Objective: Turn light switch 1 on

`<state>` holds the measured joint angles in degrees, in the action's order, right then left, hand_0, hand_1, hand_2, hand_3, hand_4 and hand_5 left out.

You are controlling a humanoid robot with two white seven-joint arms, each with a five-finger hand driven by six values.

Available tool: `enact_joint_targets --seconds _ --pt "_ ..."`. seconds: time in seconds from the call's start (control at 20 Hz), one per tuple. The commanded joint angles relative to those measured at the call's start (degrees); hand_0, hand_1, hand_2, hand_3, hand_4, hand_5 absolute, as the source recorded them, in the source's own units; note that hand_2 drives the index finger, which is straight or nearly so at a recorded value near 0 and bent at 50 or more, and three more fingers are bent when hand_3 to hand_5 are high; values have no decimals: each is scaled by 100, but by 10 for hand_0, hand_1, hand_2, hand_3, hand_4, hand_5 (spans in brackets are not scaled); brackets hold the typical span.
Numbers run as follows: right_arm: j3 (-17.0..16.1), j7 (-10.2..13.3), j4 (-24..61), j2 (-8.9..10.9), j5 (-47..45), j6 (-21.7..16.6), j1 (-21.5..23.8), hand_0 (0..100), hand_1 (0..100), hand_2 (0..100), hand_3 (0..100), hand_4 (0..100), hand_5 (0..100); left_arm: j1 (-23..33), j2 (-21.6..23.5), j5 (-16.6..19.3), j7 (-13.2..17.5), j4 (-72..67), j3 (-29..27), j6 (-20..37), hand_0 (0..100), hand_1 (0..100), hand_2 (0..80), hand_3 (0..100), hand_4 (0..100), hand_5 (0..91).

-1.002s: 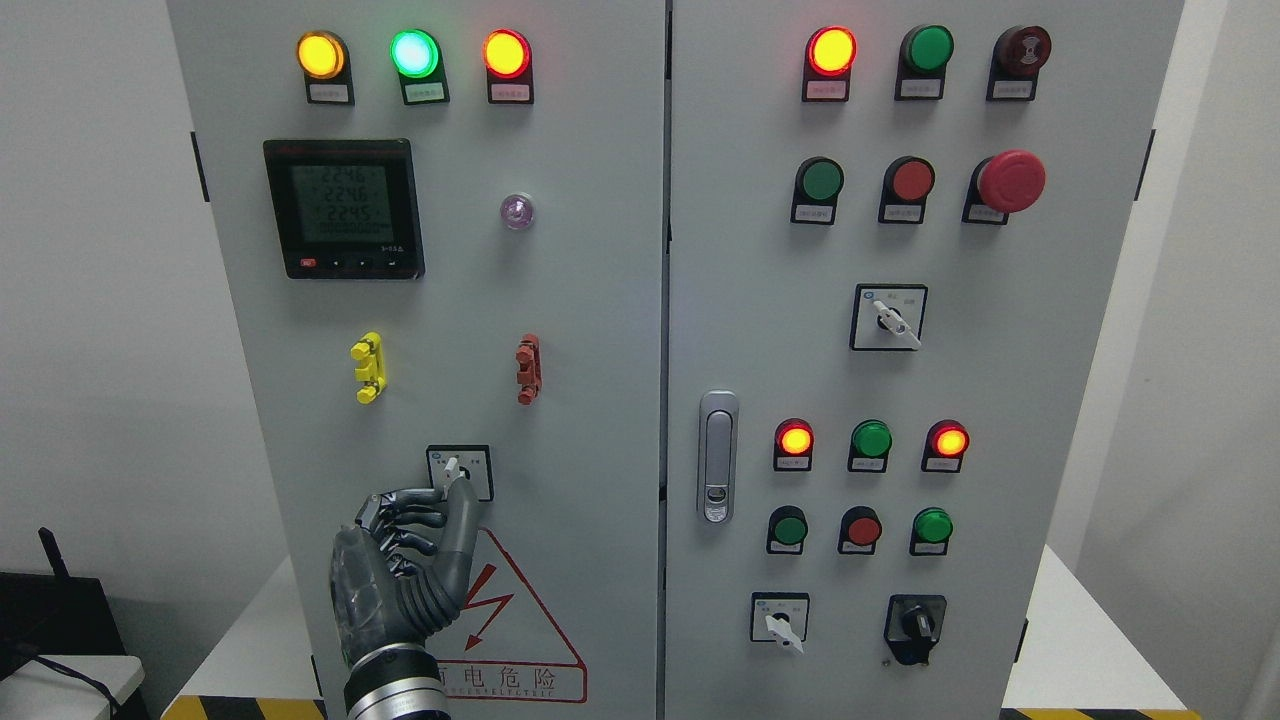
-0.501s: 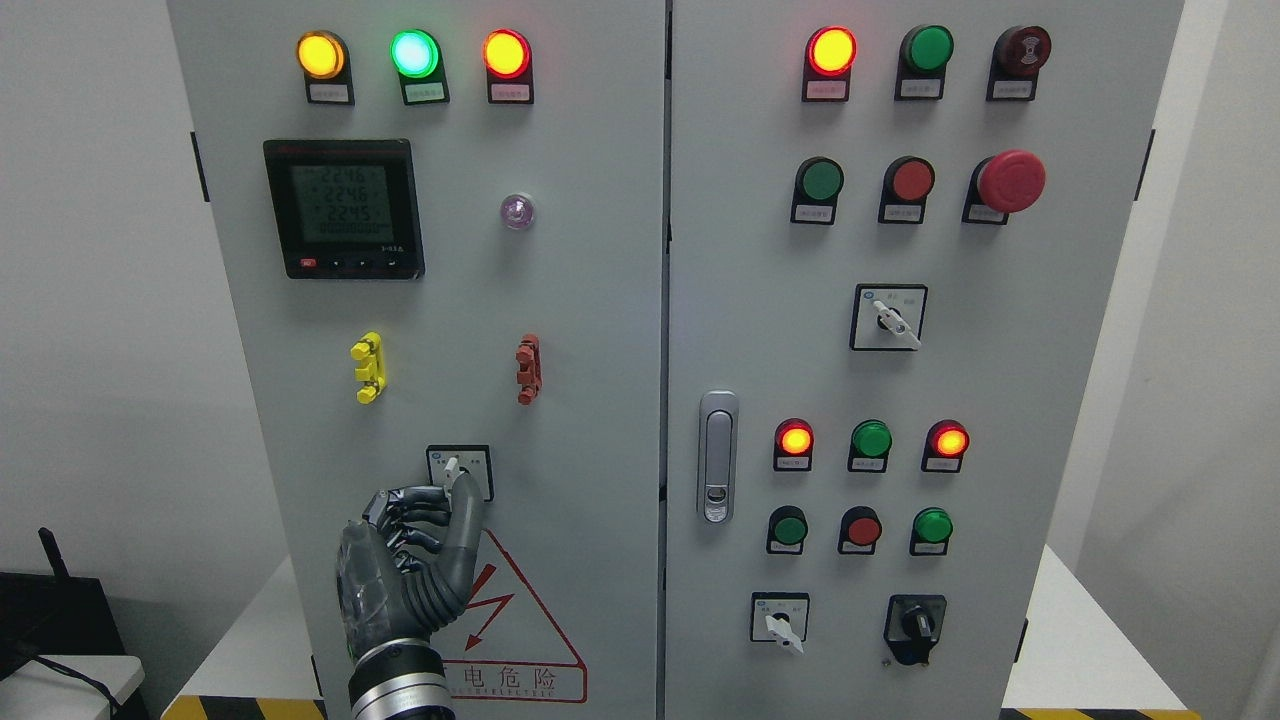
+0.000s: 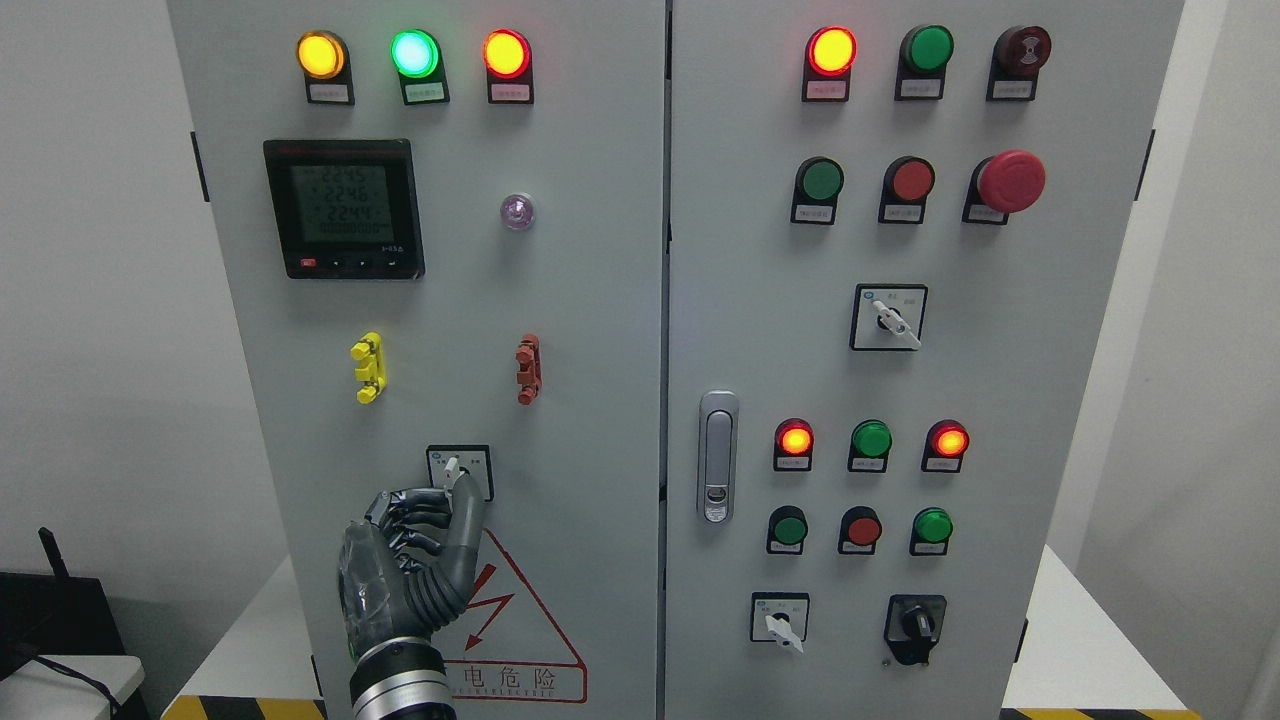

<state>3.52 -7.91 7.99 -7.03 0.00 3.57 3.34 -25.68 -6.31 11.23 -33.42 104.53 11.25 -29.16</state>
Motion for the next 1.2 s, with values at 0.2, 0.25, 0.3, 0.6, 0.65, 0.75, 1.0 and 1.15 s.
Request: enact_joint_targets --seconds 0.2,0.25,0.3,0.6,0.65,0.75,1.0,1.15 --pt "0 0 0 0 -97 -5 0 120 389 0 0 0 0 -113 7 -7 2 -3 9 -81 257 459 513 699 799 848" --pt "0 0 0 0 -97 -5 0 120 389 0 0 0 0 -113 7 -7 2 -3 9 -107 260 458 513 700 799 848" --pt "0 0 0 0 -97 3 0 120 389 0 0 0 0 -113 7 1 2 -3 9 -134 261 458 514 700 800 848" --pt "0 0 0 0 -97 -5 0 120 389 0 0 0 0 -113 7 -7 20 -3 26 -160 278 444 519 706 798 847" --pt "0 0 0 0 -97 -5 0 120 389 0 0 0 0 -113 7 -7 20 -3 44 -186 282 442 521 706 799 847" --pt "0 0 0 0 -97 3 0 120 389 0 0 0 0 -113 7 -7 20 -3 53 -222 287 439 523 708 800 848" --pt "0 0 0 0 -97 3 0 120 389 0 0 0 0 -113 7 -7 20 -12 53 -231 297 436 526 714 801 848" --pt "0 0 0 0 -97 -5 0 120 389 0 0 0 0 -148 7 -7 29 -12 53 -231 302 434 528 715 802 848"
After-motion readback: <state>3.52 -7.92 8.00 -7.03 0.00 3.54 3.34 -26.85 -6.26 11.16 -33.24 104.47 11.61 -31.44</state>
